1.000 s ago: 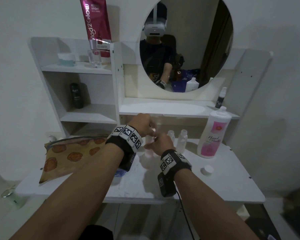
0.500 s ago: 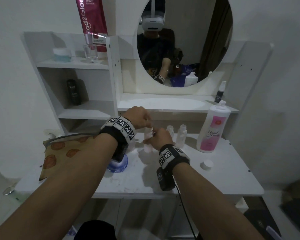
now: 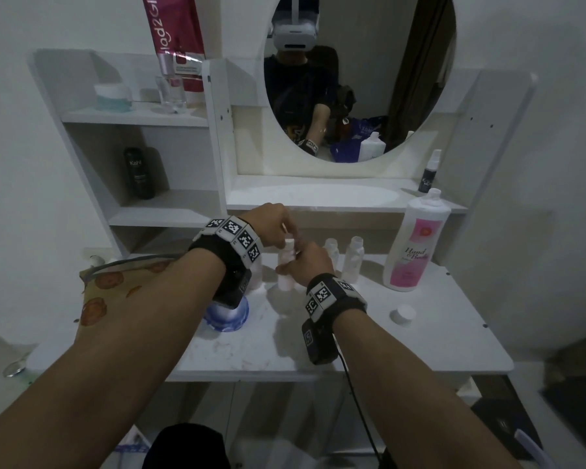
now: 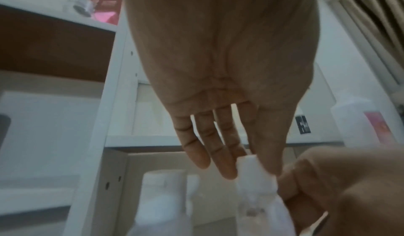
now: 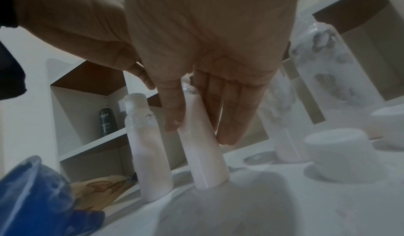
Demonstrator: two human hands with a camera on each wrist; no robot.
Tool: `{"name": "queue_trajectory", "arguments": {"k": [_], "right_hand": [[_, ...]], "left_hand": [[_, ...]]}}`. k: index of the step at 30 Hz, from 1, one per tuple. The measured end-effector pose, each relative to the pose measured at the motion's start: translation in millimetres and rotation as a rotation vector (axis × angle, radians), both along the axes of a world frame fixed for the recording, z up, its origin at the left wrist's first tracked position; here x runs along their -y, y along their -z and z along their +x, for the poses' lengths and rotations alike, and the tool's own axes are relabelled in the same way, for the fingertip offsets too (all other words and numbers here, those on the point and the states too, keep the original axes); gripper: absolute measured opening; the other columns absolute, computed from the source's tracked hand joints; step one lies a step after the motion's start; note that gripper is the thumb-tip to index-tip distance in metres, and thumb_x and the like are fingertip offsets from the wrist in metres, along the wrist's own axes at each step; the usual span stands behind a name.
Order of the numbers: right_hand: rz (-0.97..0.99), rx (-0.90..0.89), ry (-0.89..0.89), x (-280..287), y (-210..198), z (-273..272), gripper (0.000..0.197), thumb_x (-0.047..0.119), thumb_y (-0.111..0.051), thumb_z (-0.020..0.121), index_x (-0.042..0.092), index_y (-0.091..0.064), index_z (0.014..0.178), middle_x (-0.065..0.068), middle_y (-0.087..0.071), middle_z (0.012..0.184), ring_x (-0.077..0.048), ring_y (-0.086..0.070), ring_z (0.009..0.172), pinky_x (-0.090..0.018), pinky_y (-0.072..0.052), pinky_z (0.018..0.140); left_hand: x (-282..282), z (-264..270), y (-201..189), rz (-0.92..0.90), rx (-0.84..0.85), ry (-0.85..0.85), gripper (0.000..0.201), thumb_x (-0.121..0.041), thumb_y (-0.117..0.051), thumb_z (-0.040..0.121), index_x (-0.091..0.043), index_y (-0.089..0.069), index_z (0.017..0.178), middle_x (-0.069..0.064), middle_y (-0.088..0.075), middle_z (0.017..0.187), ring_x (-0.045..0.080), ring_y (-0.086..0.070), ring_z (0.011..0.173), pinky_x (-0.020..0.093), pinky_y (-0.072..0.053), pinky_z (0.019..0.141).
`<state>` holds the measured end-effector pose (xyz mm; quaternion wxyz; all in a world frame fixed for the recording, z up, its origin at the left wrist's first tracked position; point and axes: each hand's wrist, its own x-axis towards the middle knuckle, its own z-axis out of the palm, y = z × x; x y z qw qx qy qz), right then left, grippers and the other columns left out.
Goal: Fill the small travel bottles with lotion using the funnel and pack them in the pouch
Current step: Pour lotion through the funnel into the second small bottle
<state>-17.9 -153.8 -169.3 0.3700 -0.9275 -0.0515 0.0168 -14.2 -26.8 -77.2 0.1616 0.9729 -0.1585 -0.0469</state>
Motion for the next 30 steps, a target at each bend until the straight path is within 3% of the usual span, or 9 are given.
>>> {"name": "queue_trajectory", "arguments": {"k": [1, 3, 6, 11, 15, 20, 24, 28, 30], "right_hand": [[0.000, 0.003, 0.001, 0.0, 0.2, 0.0, 0.038, 0.028, -0.080, 0.076, 0.013, -0.068, 0.109, -0.005, -0.070, 0.093, -0.023, -0.066, 0.090, -0.030, -0.049, 0.076], [0.012, 0.004, 0.009, 0.4, 0.8, 0.4, 0.037, 0.027, -0.081, 0.076, 0.013, -0.068, 0.107, -0.003, -0.064, 0.086, -0.022, -0.062, 0.083, -0.028, -0.044, 0.071], [0.023, -0.009, 0.014, 1.2, 1.1, 1.1, 0.040, 0.027, -0.082, 0.075, 0.012, -0.068, 0.110, -0.004, -0.066, 0.090, -0.021, -0.060, 0.082, -0.028, -0.043, 0.070], [0.018, -0.009, 0.002, -0.6, 0.8, 2.4, 0.041, 0.026, -0.082, 0.074, 0.014, -0.070, 0.111, -0.006, -0.071, 0.098, -0.023, -0.064, 0.090, -0.028, -0.045, 0.074], [0.036, -0.024, 0.002, -2.3, 0.3, 2.3, 0.046, 0.025, -0.082, 0.074, 0.017, -0.068, 0.116, -0.006, -0.072, 0.101, -0.023, -0.066, 0.092, -0.031, -0.050, 0.077], [0.048, -0.012, -0.004, -1.9, -0.1, 2.4, 0.045, 0.024, -0.082, 0.074, 0.013, -0.067, 0.115, -0.006, -0.071, 0.102, -0.024, -0.066, 0.094, -0.032, -0.051, 0.081], [0.060, -0.027, 0.009, -2.2, 0.6, 2.1, 0.043, 0.025, -0.083, 0.073, 0.013, -0.069, 0.112, -0.006, -0.072, 0.099, -0.025, -0.067, 0.093, -0.037, -0.054, 0.084], [0.043, -0.027, 0.008, -2.1, 0.7, 2.2, 0.040, 0.025, -0.083, 0.074, 0.014, -0.069, 0.110, -0.006, -0.072, 0.098, -0.024, -0.067, 0.092, -0.034, -0.053, 0.082], [0.041, -0.019, 0.006, -2.4, 1.1, 1.8, 0.042, 0.024, -0.083, 0.073, 0.015, -0.069, 0.112, -0.006, -0.072, 0.100, -0.023, -0.067, 0.093, -0.034, -0.053, 0.082]], "left_hand": [[-1.6, 0.3, -2.2, -0.025, -0.020, 0.000, 0.035, -0.007, -0.073, 0.078, -0.021, -0.071, 0.110, -0.009, -0.065, 0.098, 0.013, -0.062, 0.098, 0.026, -0.045, 0.080], [-4.9, 0.0, -6.7, -0.059, -0.013, -0.023, 0.034, -0.022, -0.075, 0.080, -0.022, -0.069, 0.114, -0.009, -0.064, 0.102, 0.012, -0.061, 0.096, 0.026, -0.044, 0.082], [-7.3, 1.4, -7.4, -0.013, 0.024, -0.049, 0.030, -0.040, -0.072, 0.082, -0.021, -0.072, 0.106, -0.007, -0.069, 0.100, 0.011, -0.063, 0.093, 0.027, -0.047, 0.081], [-3.2, 3.9, -10.1, -0.010, 0.028, -0.041, 0.022, -0.012, -0.073, 0.081, -0.017, -0.075, 0.102, -0.004, -0.071, 0.096, 0.012, -0.064, 0.091, 0.023, -0.043, 0.075], [1.2, 3.2, -8.2, 0.084, 0.068, -0.048, 0.028, -0.037, -0.077, 0.077, -0.021, -0.073, 0.100, -0.007, -0.071, 0.096, 0.014, -0.064, 0.089, 0.028, -0.049, 0.078], [4.4, 4.9, -7.2, 0.033, -0.021, -0.019, 0.031, -0.006, -0.075, 0.075, -0.021, -0.073, 0.102, -0.007, -0.068, 0.094, 0.014, -0.063, 0.095, 0.029, -0.050, 0.082], [2.0, 4.5, -6.3, 0.056, 0.046, -0.060, 0.028, -0.030, -0.078, 0.077, -0.019, -0.073, 0.103, -0.006, -0.071, 0.098, 0.014, -0.064, 0.093, 0.027, -0.049, 0.079], [1.9, 4.7, -4.0, 0.056, -0.004, -0.046, 0.032, -0.011, -0.074, 0.078, -0.019, -0.072, 0.109, -0.004, -0.070, 0.104, 0.013, -0.061, 0.094, 0.027, -0.047, 0.078], [3.6, 4.0, -3.5, 0.051, -0.014, -0.033, 0.034, -0.009, -0.075, 0.077, -0.020, -0.071, 0.110, -0.004, -0.069, 0.104, 0.012, -0.060, 0.093, 0.027, -0.047, 0.080]]}}
